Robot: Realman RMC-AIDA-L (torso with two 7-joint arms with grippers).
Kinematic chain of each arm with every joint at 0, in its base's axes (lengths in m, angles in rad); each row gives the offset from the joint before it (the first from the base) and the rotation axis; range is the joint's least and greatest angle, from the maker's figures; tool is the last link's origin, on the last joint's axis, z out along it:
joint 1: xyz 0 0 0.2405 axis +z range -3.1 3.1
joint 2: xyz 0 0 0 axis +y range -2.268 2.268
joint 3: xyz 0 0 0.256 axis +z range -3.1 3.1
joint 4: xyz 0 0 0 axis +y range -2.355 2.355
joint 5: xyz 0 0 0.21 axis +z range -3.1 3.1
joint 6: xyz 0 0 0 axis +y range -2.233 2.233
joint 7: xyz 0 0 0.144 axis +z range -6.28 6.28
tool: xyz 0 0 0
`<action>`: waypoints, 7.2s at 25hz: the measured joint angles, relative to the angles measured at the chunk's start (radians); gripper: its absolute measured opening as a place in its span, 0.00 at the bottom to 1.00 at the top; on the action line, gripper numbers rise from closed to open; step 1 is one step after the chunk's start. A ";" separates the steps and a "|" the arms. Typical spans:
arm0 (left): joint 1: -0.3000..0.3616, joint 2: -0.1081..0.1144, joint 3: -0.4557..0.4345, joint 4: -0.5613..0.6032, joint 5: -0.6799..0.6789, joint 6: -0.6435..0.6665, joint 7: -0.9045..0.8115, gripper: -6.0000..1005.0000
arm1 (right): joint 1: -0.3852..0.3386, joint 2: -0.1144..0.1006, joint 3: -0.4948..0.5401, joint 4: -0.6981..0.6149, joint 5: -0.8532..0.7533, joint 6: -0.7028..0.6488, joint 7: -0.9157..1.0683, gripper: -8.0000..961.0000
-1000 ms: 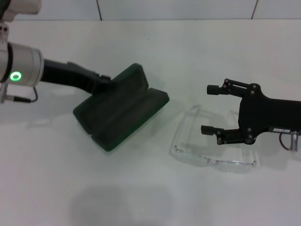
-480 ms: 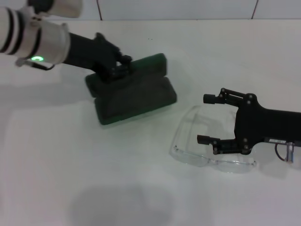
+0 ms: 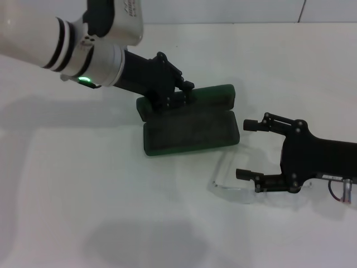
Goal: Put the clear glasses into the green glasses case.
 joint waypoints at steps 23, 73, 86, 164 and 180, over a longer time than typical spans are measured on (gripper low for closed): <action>0.017 0.016 0.029 0.036 -0.057 -0.035 0.007 0.20 | 0.002 -0.003 0.000 0.021 0.000 0.002 -0.019 0.89; 0.573 -0.003 0.253 -0.112 -1.173 0.030 0.589 0.68 | -0.035 -0.019 -0.001 -0.493 -0.224 -0.003 0.582 0.89; 0.529 -0.002 0.254 -0.447 -1.348 0.155 0.811 0.68 | 0.132 -0.007 -0.221 -0.966 -0.750 -0.235 1.386 0.89; 0.328 0.058 0.256 -0.429 -1.102 0.488 0.346 0.66 | -0.046 -0.003 -0.276 -0.433 -0.106 0.062 -0.010 0.14; 0.247 0.048 0.256 -0.433 -0.946 0.344 0.060 0.66 | -0.055 -0.003 -0.277 -0.408 -0.064 0.017 -0.156 0.14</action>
